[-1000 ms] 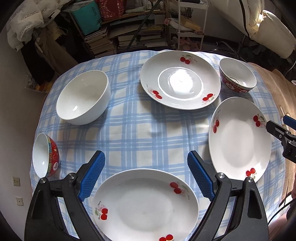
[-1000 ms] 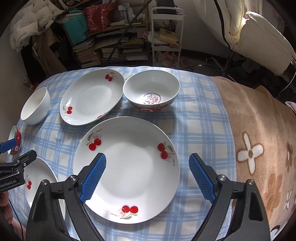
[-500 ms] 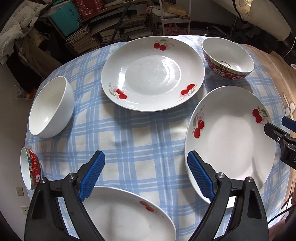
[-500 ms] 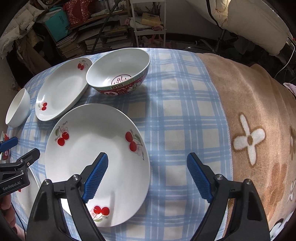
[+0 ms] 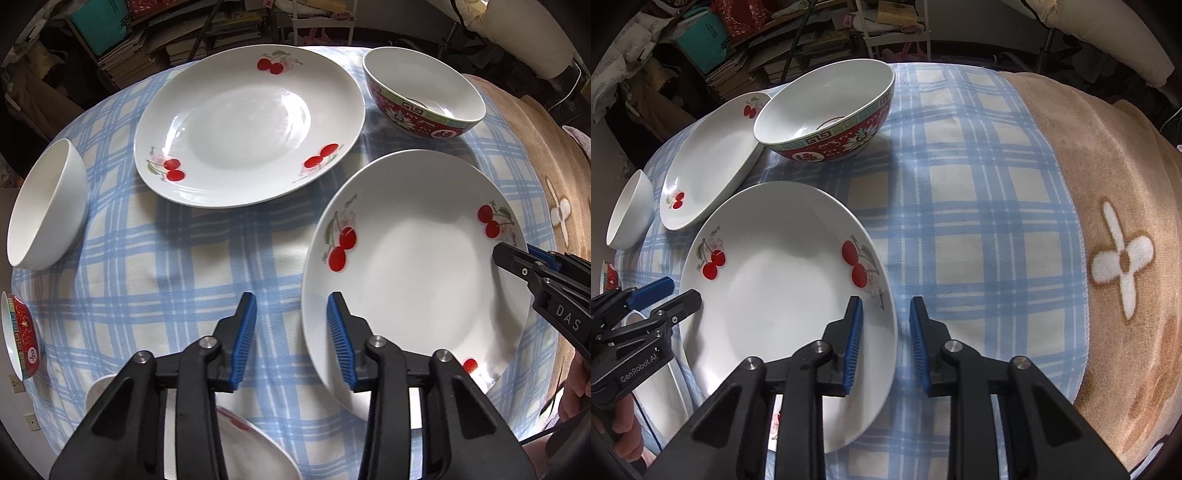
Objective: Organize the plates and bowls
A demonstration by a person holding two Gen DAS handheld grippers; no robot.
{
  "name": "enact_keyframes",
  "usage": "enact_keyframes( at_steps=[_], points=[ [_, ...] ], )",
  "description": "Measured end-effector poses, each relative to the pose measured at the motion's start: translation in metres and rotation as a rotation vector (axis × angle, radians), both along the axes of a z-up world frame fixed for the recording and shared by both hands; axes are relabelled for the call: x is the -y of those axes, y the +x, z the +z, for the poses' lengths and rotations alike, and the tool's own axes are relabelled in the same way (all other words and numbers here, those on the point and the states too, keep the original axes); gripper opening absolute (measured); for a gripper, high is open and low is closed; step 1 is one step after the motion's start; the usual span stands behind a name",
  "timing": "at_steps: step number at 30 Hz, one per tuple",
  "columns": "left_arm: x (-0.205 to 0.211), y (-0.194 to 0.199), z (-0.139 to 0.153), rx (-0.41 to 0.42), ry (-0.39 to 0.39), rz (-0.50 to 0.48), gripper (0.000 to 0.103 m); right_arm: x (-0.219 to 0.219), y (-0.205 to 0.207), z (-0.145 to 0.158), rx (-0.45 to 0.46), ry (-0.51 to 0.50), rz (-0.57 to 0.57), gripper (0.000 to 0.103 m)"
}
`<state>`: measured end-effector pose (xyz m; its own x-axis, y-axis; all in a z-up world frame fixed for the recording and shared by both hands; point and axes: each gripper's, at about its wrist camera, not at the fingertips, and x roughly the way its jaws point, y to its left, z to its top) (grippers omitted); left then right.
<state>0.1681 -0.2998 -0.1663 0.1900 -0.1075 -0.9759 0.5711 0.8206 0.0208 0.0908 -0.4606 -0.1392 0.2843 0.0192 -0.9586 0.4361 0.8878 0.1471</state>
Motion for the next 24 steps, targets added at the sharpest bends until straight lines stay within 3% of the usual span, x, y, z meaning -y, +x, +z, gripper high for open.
enact_keyframes(
  at_steps=[2, 24],
  points=[
    [0.004, -0.003, -0.001, -0.014, -0.014, -0.006, 0.017, -0.001, 0.000, 0.000, 0.006, 0.007, 0.007, 0.018],
    [-0.004, -0.004, 0.004, -0.007, -0.031, 0.021, 0.015, 0.004, -0.009, 0.002, 0.045, 0.046, -0.006, 0.016]
  ],
)
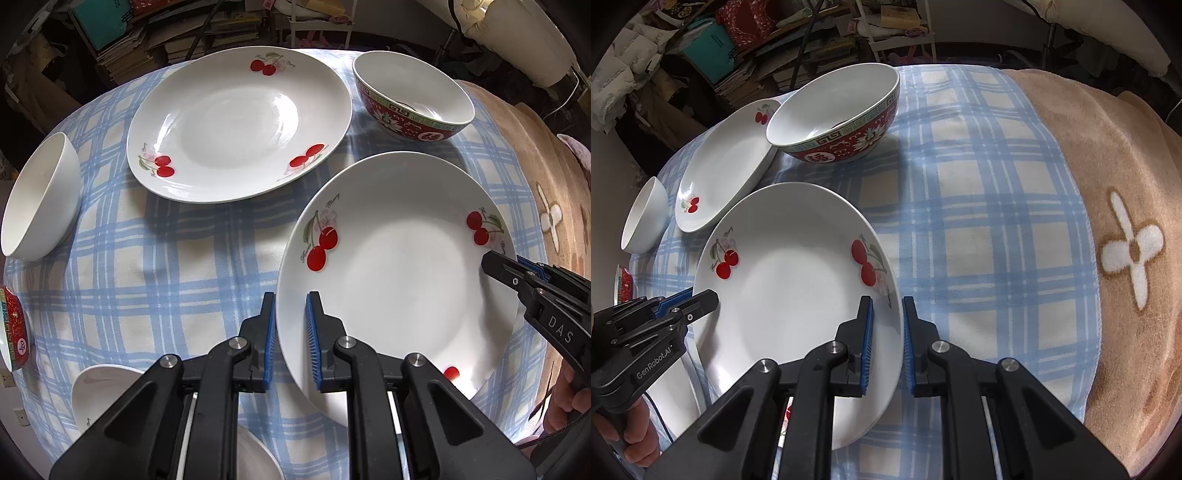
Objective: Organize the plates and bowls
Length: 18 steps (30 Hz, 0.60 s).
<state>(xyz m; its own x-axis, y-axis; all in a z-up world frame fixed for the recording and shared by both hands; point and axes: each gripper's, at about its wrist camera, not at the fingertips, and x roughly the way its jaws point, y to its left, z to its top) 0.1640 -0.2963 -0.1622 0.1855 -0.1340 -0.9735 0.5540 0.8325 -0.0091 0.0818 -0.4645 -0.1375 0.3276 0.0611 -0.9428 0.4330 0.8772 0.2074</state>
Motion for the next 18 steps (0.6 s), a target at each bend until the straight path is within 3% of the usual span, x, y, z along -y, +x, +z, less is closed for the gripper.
enact_keyframes(
  at_steps=[18],
  points=[
    [-0.050, -0.002, 0.043, 0.032, -0.018, 0.061, 0.015, -0.040, 0.007, 0.037, 0.080, 0.012, 0.062, 0.014]
  ],
)
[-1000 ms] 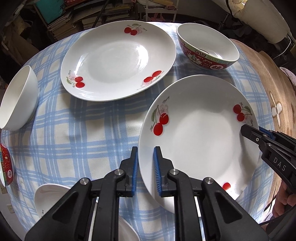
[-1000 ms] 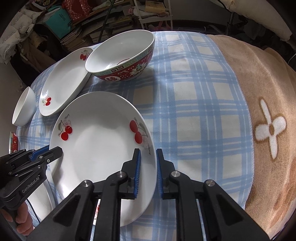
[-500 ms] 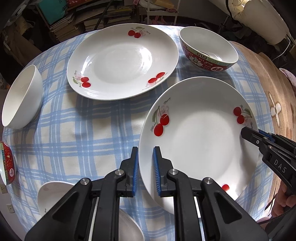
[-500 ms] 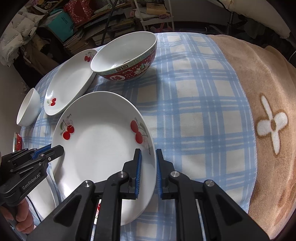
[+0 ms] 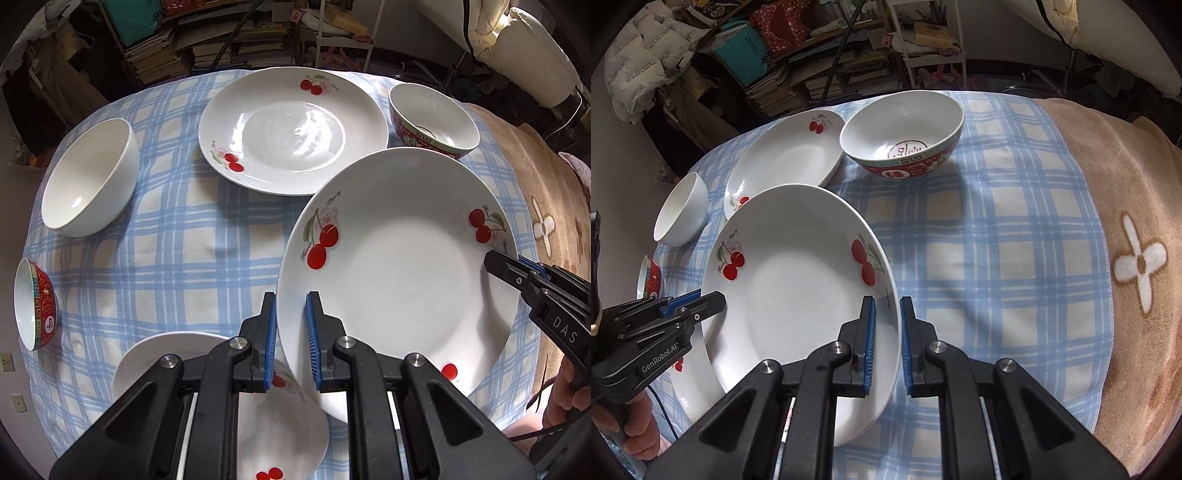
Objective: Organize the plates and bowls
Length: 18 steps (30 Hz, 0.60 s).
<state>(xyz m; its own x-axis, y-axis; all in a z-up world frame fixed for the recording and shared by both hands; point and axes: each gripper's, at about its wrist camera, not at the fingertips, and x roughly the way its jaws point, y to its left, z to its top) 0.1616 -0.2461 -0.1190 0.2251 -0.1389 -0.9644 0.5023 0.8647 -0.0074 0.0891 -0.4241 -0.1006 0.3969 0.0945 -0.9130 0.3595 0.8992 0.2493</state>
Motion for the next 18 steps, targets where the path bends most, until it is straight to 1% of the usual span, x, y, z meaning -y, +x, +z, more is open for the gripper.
enact_keyframes(
  at_steps=[3, 6, 18],
  points=[
    [-0.018, 0.001, 0.008, 0.001, 0.000, 0.010, 0.015, -0.013, 0.001, 0.009, 0.018, -0.004, 0.021, 0.014],
    [-0.039, -0.007, 0.017, 0.016, 0.003, 0.021, 0.015, -0.028, 0.001, 0.017, 0.032, -0.006, 0.053, 0.014],
    [-0.113, -0.023, 0.032, 0.017, -0.004, 0.108, 0.015, -0.096, 0.004, 0.034, 0.053, -0.026, 0.170, 0.014]
  ],
)
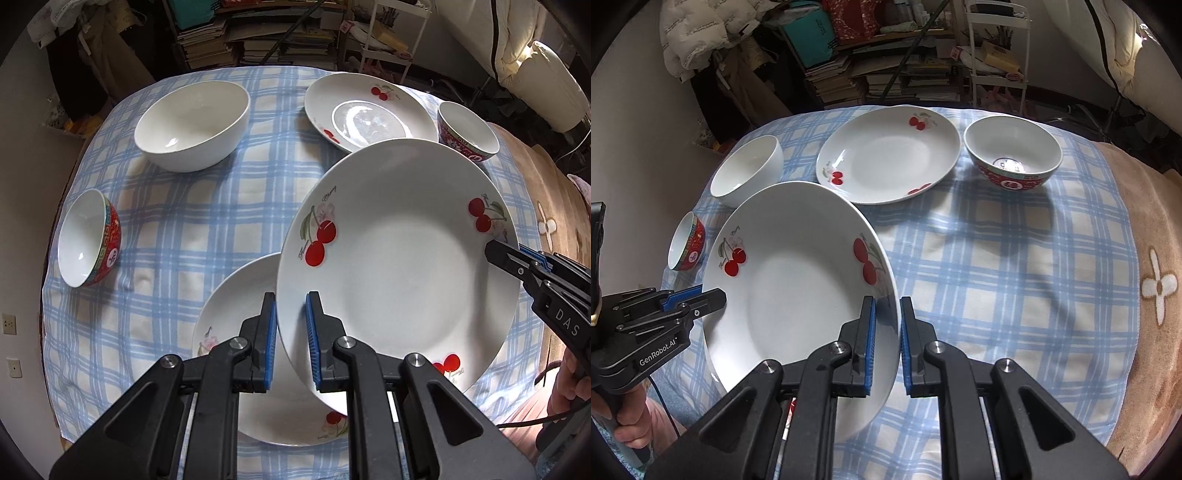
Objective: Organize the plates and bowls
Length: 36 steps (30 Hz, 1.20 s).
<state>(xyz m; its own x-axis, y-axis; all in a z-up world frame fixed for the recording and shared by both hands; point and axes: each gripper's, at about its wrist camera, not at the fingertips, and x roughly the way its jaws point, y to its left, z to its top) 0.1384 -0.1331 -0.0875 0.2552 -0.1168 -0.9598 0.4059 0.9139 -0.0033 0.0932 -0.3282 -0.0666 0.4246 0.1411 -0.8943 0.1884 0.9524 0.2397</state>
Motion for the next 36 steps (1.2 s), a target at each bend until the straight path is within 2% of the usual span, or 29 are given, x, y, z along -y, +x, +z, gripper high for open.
enact_keyframes(
  at_steps=[9, 19, 36],
  points=[
    [-0.049, -0.009, -0.002, 0.002, 0.000, 0.058, 0.015, -0.044, 0.001, -0.001, 0.010, 0.003, 0.072, 0.014],
    [-0.090, -0.016, -0.040, -0.047, -0.015, 0.145, 0.015, -0.086, 0.006, -0.031, -0.029, -0.015, 0.149, 0.014],
    [-0.090, -0.014, -0.059, -0.073, 0.010, 0.149, 0.015, -0.096, 0.010, -0.054, -0.082, -0.019, 0.163, 0.014]
  ],
)
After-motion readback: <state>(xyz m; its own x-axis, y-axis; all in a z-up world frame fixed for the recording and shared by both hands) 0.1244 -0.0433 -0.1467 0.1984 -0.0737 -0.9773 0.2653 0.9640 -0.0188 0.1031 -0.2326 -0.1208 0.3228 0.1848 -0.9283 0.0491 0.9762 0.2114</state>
